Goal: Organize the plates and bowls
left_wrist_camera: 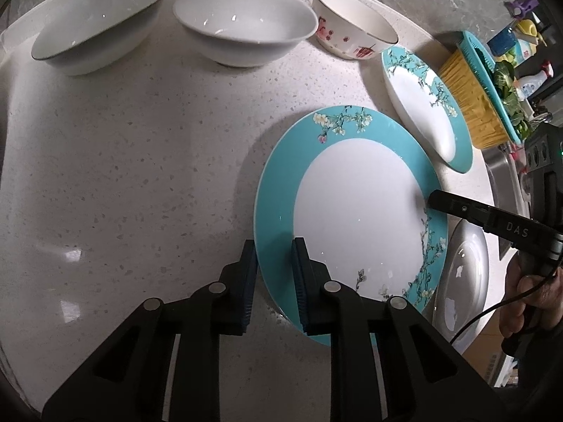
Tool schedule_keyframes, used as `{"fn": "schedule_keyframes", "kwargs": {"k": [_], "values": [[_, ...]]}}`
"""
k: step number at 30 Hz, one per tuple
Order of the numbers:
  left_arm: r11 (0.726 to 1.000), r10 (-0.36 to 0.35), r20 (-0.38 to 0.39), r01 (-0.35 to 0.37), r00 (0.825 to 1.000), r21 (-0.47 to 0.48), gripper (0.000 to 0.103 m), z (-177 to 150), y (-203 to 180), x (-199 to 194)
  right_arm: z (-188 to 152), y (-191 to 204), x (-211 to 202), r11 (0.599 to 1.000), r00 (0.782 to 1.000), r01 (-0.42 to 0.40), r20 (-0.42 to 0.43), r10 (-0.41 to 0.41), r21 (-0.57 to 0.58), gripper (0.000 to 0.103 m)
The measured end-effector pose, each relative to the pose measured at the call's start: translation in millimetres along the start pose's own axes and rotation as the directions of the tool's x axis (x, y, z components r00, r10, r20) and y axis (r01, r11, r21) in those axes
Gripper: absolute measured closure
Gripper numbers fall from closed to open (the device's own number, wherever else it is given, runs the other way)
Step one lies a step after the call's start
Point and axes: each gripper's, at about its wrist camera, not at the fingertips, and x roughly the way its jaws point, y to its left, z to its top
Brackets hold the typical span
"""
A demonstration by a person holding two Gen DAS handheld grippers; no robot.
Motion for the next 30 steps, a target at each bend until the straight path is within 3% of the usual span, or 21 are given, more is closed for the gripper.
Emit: {"fn": "schedule_keyframes", "kwargs": {"k": [13,30], "values": [[0.996,-0.040,0.019,0.038,0.999,0.076,0.086,-19.9,-45.4,-40.2,-20.7,-9.8,-62.8,1.000,0.996,0.009,0.092,-0.011,0.020,0.087],[0.985,-0.052,-0.054,0.060,0.997,0.160,0.085,-108.7,-172.5,-18.1,-95.8,-109.3,-114.3,0.993,0.992,0.052,0.111,-0.064,0.103,0.087]]}}
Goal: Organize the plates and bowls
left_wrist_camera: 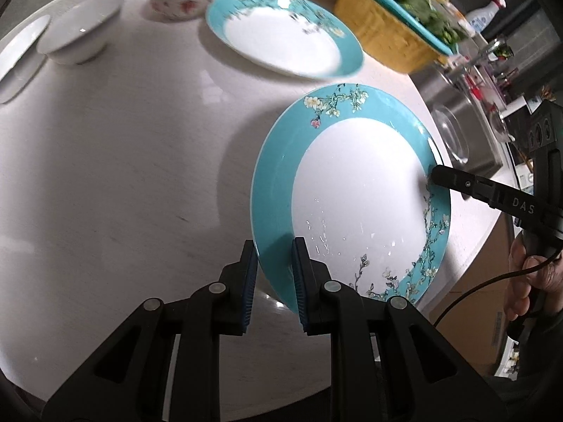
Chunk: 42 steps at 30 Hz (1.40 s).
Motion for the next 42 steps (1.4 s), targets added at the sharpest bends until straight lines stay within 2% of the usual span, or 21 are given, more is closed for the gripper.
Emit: {"fn": "schedule_keyframes", "kwargs": {"k": [5,9,15,20,25,31,36,37,39,40,41,42], "values": [[1.000,0.013,-0.023,-0.013,1.000,-0.003,0.085,-19.2,-23.2,13.1,-12.1,-23.1,1.6,1.000,1.000,0.014,-0.017,-0.014,-0.003,0.087],[0.999,0.041,-0.006,-0.041,0.999,-0.001,0.085,-24.6,-33.0,12.9,-18.0,-33.5,4.4,1.000,1.000,0.010,-0.029,-0.010,-0.015,0.087],[0.993,0.115,0.019,-0.116,0.993,0.020,0.085,-28.4,-44.0,15.2,-23.2,-36.4,8.6,0.998,0.999,0.024,-0.033,-0.026,-0.049,0.086],[0.987,0.155,0.046,-0.157,0.987,0.040,0.084,-22.8,-48.8,19.5,-24.3,-33.0,12.2,0.994,0.998,0.059,-0.019,-0.061,-0.093,0.085],[0.970,0.216,0.055,-0.220,0.975,0.100,0.085,-18.2,-61.3,28.1,-26.6,-22.8,14.6,0.976,0.990,0.140,0.002,-0.142,-0.167,0.084],[0.969,0.219,0.063,-0.225,0.974,0.102,0.084,-14.9,-63.2,30.5,-27.9,-11.8,17.7,0.946,0.975,0.220,0.036,-0.217,-0.238,0.082],[0.976,0.198,0.067,-0.203,0.978,0.080,0.084,-13.9,-57.4,29.6,-28.0,-12.5,17.8,0.950,0.977,0.214,0.045,-0.209,-0.228,0.079],[0.977,0.195,0.068,-0.200,0.978,0.075,0.084,-14.2,-56.5,29.0,-27.5,-13.5,17.0,0.954,0.979,0.204,0.043,-0.200,-0.222,0.075],[0.979,0.189,0.073,-0.194,0.979,0.061,0.083,-13.9,-52.5,26.9,-27.8,-16.7,13.0,0.959,0.980,0.199,0.053,-0.192,-0.201,0.061],[0.980,0.190,0.077,-0.194,0.979,0.052,0.078,-13.7,-50.2,25.3,-27.7,-19.4,9.8,0.963,0.981,0.194,0.061,-0.186,-0.185,0.049],[0.980,0.190,0.083,-0.194,0.978,0.042,0.067,-13.1,-48.3,23.4,-26.7,-23.4,5.0,0.971,0.983,0.180,0.069,-0.171,-0.160,0.042],[0.981,0.188,0.092,-0.192,0.978,0.030,0.059,-12.8,-45.8,20.1,-25.8,-28.3,-0.2,0.978,0.986,0.160,0.074,-0.152,-0.132,0.041]]}}
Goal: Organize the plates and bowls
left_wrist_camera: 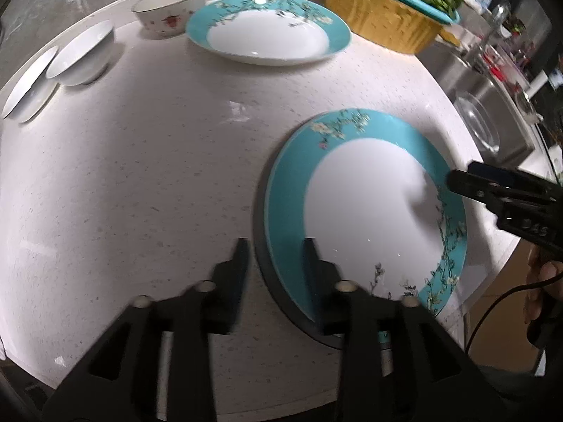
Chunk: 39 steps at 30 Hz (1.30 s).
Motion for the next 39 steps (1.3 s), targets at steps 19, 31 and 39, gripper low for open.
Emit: {"fn": "schedule_keyframes", "kwargs": {"k": [19,31,39], "values": [[0.990,-0.028,0.055,0.035,0.998,-0.134,0.040,19.0,73.0,-16.3,-30.0,3.9,12.6,0.972,0.980,-0.161,-0.092,0.178,0.168,0.034],[0.987,-0.034,0.054,0.042,0.998,-0.153,0.040,22.0,99.1,-16.2,-18.4,15.6,20.5,0.975,0.981,-0.143,-0.104,0.162,0.173,0.034],[0.984,-0.098,0.119,0.114,0.988,-0.134,0.040,72.2,122.8,-14.8,37.1,13.5,-2.2,0.982,0.997,-0.077,0.039,0.071,0.174,0.034]]}}
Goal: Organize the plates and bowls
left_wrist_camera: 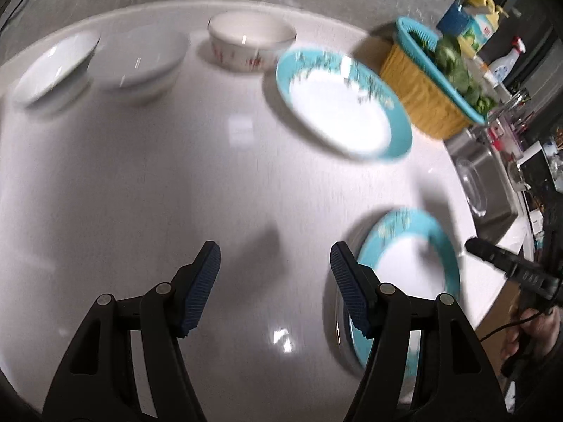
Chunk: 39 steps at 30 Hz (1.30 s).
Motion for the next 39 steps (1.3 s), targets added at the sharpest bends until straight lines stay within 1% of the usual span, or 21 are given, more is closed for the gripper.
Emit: {"fn": "schedule_keyframes", "kwargs": {"k": [2,3,4,6,7,9,11,15,20,24,26,28,30,31,32,33,34,35,36,37,39], "values": [[1.000,-0.004,0.028,0.003,1.000,0.016,0.040,26.9,3.0,5.0,27.2,12.3,2.5,1.000,0.998,0.001,0.065,0.000,-0.013,0.036],[1.000,-0.006,0.040,0.005,0.999,0.026,0.040,39.4,4.1,7.8,38.9,18.0,5.9,1.000,0.996,0.021,0.088,-0.019,-0.018,0.036],[0.999,-0.003,0.052,0.001,0.999,0.035,0.040,53.8,5.8,12.3,54.9,24.8,10.9,0.999,0.992,0.035,0.121,-0.034,-0.009,0.038],[0.999,-0.002,0.057,-0.001,0.998,0.044,0.040,81.3,8.6,26.9,76.2,31.2,21.0,0.999,0.987,0.036,0.159,-0.037,0.012,0.038],[0.999,0.000,0.054,-0.003,0.999,0.046,0.040,91.4,10.0,34.7,87.9,33.2,31.4,0.997,0.985,0.062,0.161,-0.069,0.045,0.040],[0.999,0.019,0.026,-0.020,0.999,0.038,0.040,108.5,12.7,52.5,99.3,32.7,43.8,0.993,0.983,0.059,0.166,-0.075,0.103,0.041],[1.000,0.007,0.016,-0.007,1.000,0.019,0.040,120.7,15.8,66.3,108.2,34.8,56.9,0.989,0.979,0.078,0.177,-0.100,0.128,0.042],[1.000,-0.006,-0.029,0.006,1.000,0.031,0.040,134.4,10.6,92.5,117.2,34.9,82.6,0.984,0.984,0.066,0.155,-0.092,0.164,0.042],[0.999,-0.010,-0.060,0.013,0.998,0.053,0.040,140.8,1.5,112.4,132.0,35.6,99.2,0.984,0.987,0.071,0.130,-0.093,0.163,0.042],[0.997,0.022,-0.085,-0.016,0.996,0.077,0.040,151.0,-2.9,125.6,145.6,36.2,107.0,0.984,0.988,0.088,0.110,-0.106,0.157,0.042],[0.997,0.038,-0.109,-0.030,0.993,0.078,0.040,155.0,-0.9,132.5,151.0,34.8,115.3,0.983,0.991,0.092,0.078,-0.106,0.161,0.046],[0.995,0.049,-0.114,-0.039,0.992,0.090,0.041,160.1,-0.5,136.4,153.4,34.2,122.8,0.982,0.993,0.101,0.051,-0.110,0.159,0.049],[0.995,0.043,-0.116,-0.032,0.992,0.091,0.042,165.3,-0.3,139.0,154.2,35.0,129.7,0.983,0.993,0.113,0.029,-0.118,0.147,0.051],[0.996,0.039,-0.116,-0.029,0.992,0.088,0.047,167.0,0.4,139.7,155.0,37.9,131.0,0.984,0.991,0.128,0.032,-0.133,0.125,0.052],[0.995,0.044,-0.111,-0.034,0.993,0.091,0.056,168.3,0.2,140.2,155.8,40.4,132.4,0.985,0.989,0.138,0.032,-0.142,0.107,0.053],[0.995,0.040,-0.107,-0.030,0.993,0.094,0.058,169.4,-0.2,140.8,156.7,42.1,133.9,0.985,0.989,0.143,0.022,-0.146,0.096,0.055],[0.995,0.030,-0.107,-0.020,0.994,0.095,0.065,170.5,-1.2,141.2,157.5,43.7,134.8,0.984,0.987,0.159,0.015,-0.160,0.083,0.057],[0.995,0.017,-0.108,-0.007,0.994,0.097,0.075,170.9,-2.9,141.4,158.3,44.2,135.8,0.982,0.985,0.173,0.010,-0.174,0.073,0.063],[0.994,0.017,-0.104,-0.005,0.994,0.108,0.080,170.5,-6.8,139.7,158.6,43.7,136.2,0.979,0.981,0.193,0.004,-0.193,0.063,0.068],[0.993,0.022,-0.103,-0.009,0.994,0.120,0.086,170.9,-11.2,140.0,160.0,43.0,137.1,0.981,0.983,0.185,0.006,-0.186,0.061,0.074],[0.991,0.037,-0.098,-0.024,0.994,0.131,0.086,171.0,-15.9,140.7,160.8,41.1,137.5,0.982,0.984,0.177,-0.011,-0.177,0.059,0.075]]}}
